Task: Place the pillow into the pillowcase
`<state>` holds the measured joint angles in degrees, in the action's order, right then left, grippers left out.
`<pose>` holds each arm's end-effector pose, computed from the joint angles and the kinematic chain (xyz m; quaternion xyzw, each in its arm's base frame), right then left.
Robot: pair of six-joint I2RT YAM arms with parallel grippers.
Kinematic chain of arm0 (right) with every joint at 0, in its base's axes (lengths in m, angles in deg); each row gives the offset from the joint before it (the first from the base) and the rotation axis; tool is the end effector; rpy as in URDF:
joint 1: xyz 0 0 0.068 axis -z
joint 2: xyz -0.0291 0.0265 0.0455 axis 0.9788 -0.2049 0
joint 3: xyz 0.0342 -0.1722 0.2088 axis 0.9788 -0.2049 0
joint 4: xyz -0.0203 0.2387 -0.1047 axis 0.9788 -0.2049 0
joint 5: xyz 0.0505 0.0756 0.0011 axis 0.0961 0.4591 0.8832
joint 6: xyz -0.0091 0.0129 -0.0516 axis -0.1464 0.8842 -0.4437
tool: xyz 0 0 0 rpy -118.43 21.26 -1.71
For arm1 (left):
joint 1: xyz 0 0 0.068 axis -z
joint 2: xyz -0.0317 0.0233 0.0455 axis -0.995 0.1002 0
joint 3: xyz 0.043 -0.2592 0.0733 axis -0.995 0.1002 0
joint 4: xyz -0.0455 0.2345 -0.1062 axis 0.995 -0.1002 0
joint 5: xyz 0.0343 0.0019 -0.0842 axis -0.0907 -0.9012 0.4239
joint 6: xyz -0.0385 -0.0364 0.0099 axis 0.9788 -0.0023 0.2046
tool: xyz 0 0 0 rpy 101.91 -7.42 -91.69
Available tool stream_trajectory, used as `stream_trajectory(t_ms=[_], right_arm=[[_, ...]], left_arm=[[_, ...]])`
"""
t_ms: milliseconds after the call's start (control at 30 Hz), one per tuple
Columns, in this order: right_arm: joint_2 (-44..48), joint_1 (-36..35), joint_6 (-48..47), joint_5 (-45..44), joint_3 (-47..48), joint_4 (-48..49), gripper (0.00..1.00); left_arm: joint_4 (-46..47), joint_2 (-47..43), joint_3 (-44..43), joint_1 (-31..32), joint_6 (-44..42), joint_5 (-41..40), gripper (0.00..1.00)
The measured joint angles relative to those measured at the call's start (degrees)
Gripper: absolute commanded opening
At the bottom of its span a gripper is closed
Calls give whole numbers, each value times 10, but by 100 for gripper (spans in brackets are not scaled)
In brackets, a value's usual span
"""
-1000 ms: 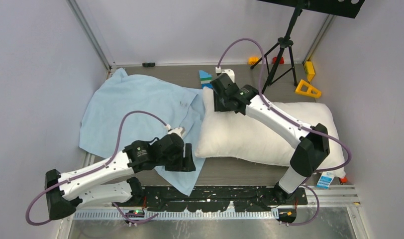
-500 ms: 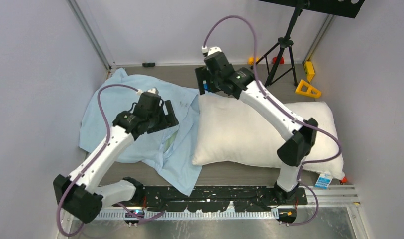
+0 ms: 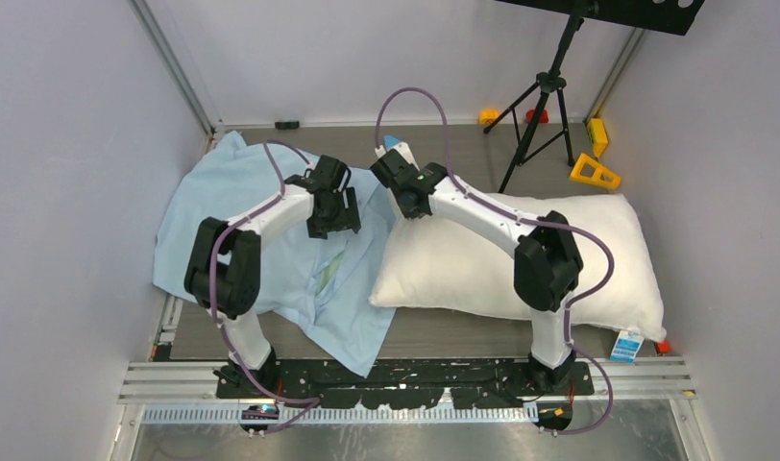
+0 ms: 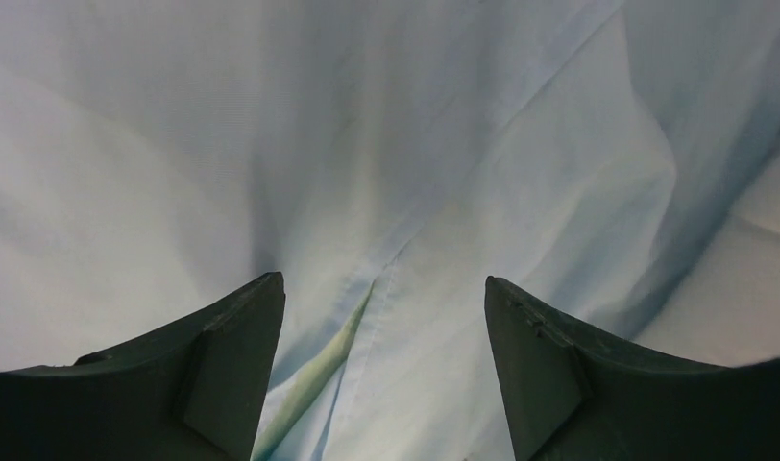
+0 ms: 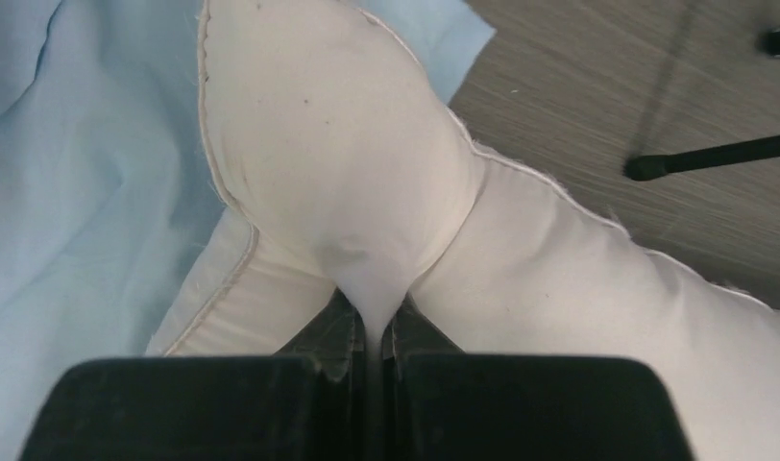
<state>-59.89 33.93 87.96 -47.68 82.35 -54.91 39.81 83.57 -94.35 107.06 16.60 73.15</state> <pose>0.3154 0.2833 0.2574 -0.1988 0.9175 -0.0950 0.3312 0.3293 -0.1360 0.2133 -0.1081 0.9688 -0.0779 0.2090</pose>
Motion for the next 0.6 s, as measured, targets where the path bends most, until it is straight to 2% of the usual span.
stream_trajectory(t_ms=[100, 233, 433, 533, 600], right_arm=[[20, 1, 0, -36, 35, -42, 0], [73, 1, -19, -93, 99, -101, 0], [274, -5, -48, -158, 142, -121, 0], [356, -50, -55, -193, 204, -141, 0], [374, -108, -61, -215, 257, -143, 0]], left_arm=[[5, 41, -18, 0, -13, 0, 70], [14, 69, -23, 0, -24, -1, 50], [24, 89, -23, 0, -37, 0, 22], [28, 89, -24, 0, -38, 0, 12], [31, 89, -24, 0, -37, 0, 8]])
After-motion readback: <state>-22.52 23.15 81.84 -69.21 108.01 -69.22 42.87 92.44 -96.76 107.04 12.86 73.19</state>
